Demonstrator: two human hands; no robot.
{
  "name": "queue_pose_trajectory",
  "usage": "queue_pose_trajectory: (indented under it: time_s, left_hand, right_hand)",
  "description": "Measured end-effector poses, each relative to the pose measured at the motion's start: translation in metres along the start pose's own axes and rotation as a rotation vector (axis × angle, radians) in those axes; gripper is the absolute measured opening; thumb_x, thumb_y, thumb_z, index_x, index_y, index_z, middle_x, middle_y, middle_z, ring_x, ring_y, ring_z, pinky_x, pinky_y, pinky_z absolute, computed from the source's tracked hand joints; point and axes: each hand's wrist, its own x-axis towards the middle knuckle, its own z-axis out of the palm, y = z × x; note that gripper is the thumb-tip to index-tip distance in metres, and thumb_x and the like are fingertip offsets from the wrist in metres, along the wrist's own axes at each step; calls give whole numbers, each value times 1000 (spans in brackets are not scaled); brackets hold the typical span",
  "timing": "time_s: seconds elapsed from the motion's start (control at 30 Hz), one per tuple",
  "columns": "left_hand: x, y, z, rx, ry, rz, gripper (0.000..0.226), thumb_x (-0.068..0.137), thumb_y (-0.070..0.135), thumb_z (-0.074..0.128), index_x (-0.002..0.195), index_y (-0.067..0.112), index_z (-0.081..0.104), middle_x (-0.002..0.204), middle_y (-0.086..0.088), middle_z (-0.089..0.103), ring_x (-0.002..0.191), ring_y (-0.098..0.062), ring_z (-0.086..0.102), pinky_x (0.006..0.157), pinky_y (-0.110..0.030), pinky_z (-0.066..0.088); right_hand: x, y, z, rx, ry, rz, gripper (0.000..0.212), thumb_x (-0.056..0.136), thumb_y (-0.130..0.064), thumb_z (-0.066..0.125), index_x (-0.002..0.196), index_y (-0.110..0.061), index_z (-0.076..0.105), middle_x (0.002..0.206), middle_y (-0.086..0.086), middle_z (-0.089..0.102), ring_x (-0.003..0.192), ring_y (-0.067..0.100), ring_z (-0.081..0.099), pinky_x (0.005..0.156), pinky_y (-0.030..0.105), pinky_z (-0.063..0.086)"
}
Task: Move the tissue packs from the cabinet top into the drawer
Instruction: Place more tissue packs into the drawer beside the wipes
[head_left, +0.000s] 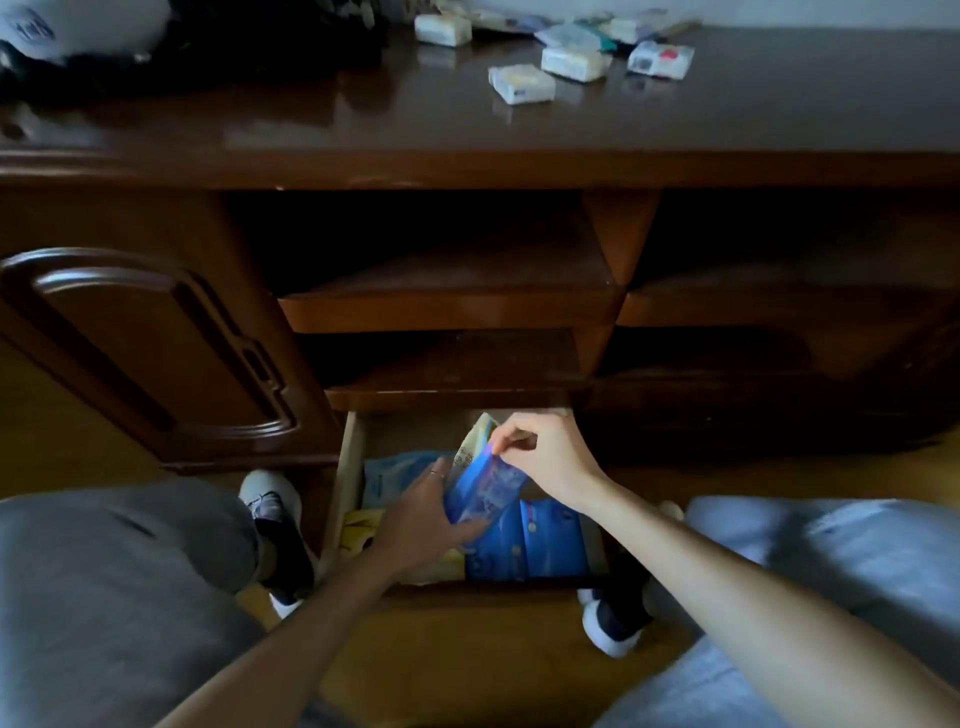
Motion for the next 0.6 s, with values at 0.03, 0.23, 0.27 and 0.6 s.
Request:
queue_pose_trajectory:
  time_s: [0.03,0.23,0.27,0.6]
  left_hand:
    - [7,-4,9,24,65,-8,100,79,61,72,156,13,29,142,0,55,120,-17,59,87,-26,52]
    - [23,-40,26,428,279,389,57,67,34,88,116,19,64,107,1,69,96,-22,69,63,-32,56]
    - [23,-41,27,485,237,468,57,65,31,89,115,21,64,110,1,67,103,-22,65,62,-34,58]
    - [27,-41,32,700,161,866,77,56,13,94,128,17,66,135,-7,60,130,-25,43,101,-39,49]
  right_hand:
    - [2,8,2,-19,5,18,25,84,1,71,81,-24,76,87,-16,74,91,1,68,80,19,52]
    - [-4,59,-1,-289,-163,96,89,73,-67,77,149,-47,35,159,-16,32,146,2,25,112,30,31]
    - [-3,64,-1,-362,-269,67,101,69,-78,73,153,-48,26,165,-17,19,150,2,13,116,33,24]
    - [1,93,43,-230,-795,383,118,64,-38,93,156,-31,19,136,-8,56,120,11,55,93,24,49]
